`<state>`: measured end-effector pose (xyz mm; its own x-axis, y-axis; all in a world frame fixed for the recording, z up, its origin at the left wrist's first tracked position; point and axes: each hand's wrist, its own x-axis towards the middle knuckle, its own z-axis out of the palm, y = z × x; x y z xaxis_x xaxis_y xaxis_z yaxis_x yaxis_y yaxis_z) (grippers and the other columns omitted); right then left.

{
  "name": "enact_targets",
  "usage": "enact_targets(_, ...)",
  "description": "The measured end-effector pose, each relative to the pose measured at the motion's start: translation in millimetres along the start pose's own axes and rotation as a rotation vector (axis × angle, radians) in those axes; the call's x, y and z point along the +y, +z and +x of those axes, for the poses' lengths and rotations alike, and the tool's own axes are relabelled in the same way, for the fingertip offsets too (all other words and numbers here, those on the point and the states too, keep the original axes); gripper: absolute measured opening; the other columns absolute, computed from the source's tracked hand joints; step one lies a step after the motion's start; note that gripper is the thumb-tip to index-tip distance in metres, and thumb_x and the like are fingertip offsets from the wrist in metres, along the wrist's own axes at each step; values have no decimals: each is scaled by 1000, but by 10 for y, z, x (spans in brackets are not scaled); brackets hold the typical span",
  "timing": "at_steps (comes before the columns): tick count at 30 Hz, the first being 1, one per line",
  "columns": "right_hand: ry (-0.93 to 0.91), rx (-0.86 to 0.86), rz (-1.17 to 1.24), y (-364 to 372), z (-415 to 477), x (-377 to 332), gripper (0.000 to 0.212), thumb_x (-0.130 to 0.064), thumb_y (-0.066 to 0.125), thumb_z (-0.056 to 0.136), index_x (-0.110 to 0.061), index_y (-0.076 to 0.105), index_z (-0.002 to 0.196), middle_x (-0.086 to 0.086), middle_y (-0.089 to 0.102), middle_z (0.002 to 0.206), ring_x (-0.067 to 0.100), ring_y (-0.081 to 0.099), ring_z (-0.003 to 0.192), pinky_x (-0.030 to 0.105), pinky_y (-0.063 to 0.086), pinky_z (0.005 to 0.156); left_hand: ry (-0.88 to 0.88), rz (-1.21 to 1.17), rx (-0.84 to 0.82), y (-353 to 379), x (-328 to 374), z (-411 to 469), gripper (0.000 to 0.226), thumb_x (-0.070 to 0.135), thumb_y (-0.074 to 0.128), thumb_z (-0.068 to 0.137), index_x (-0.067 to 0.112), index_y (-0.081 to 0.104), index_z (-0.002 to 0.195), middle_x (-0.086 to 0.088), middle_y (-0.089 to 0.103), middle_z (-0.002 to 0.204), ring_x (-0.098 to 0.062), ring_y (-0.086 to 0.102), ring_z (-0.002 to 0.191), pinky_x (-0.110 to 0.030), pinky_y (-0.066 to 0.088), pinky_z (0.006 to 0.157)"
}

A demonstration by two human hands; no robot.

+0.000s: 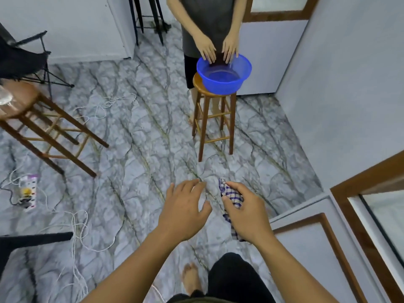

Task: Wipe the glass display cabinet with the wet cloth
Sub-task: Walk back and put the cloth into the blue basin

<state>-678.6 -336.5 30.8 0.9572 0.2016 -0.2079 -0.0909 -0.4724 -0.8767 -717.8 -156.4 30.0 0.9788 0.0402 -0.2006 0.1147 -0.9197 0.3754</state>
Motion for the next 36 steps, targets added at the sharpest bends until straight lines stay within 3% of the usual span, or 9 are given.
enact_targets(4,1,-8,2,62,772,-145,37,-19,67,99,-25,62,136,-15,64,121,-23,56,97,-4,41,80,8,6,-5,-175,-174,759,84,62,8,82,28,38,153,7,38,159,-16,31,149,-49,15,127)
enact_targets(9,8,-5,29,4,1863,-317,36,-16,67,99,-24,63,133,-14,66,115,-25,57,95,-4,43,77,-5,-2,9,-397,-299,1798,81,61,11,83,26,43,150,6,42,157,-17,35,147,-51,16,126)
enact_targets(14,-4,-44,2,-114,2792,-589,37,-17,67,99,-24,62,135,-11,66,117,-10,61,103,-3,44,77,-19,-2,-7,-774,-355,2756,86,62,5,81,28,36,154,8,37,160,-15,29,150,-50,12,128)
enact_targets(20,10,17,35,-165,3730,-765,37,-17,65,100,-24,61,137,-24,60,110,-26,56,94,-3,44,79,23,-9,33,-980,-517,3723,75,58,18,87,23,49,145,3,50,151,-22,43,142,-55,24,122)
enact_targets(24,46,105,73,-37,4281,-816,37,-15,68,98,-25,64,133,-21,66,111,-24,58,97,-3,44,81,80,-14,-4,-1086,-689,4378,75,57,20,86,22,51,145,0,52,150,-24,45,141,-54,24,121)
enact_targets(27,87,191,126,116,4687,-885,35,-11,69,97,-24,66,130,-19,68,114,-22,60,98,-3,43,81,161,-31,-27,-1158,-868,4871,71,55,25,88,20,54,143,-1,56,146,-26,52,134,-49,35,113)
enact_targets(31,152,321,237,354,5182,-971,34,-3,72,92,-24,68,119,-13,73,111,-13,67,95,2,46,80,241,-267,-130,-1243,-1106,5510,60,51,35,89,20,61,135,0,67,129,-20,65,110,-38,53,93)
enact_targets(34,183,387,262,487,5509,-995,34,-5,72,93,-22,70,122,-6,74,117,-2,70,100,10,52,84,181,-548,-360,-1316,-1129,5905,26,34,53,101,28,65,123,10,72,110,0,68,92,-19,52,84)
enact_targets(36,205,429,281,546,5705,-1002,31,-8,67,97,-23,71,123,-3,74,121,7,70,108,20,54,93,124,-682,-461,-1293,-1133,6095,18,26,58,101,35,65,115,11,73,103,2,69,88,-18,53,83)
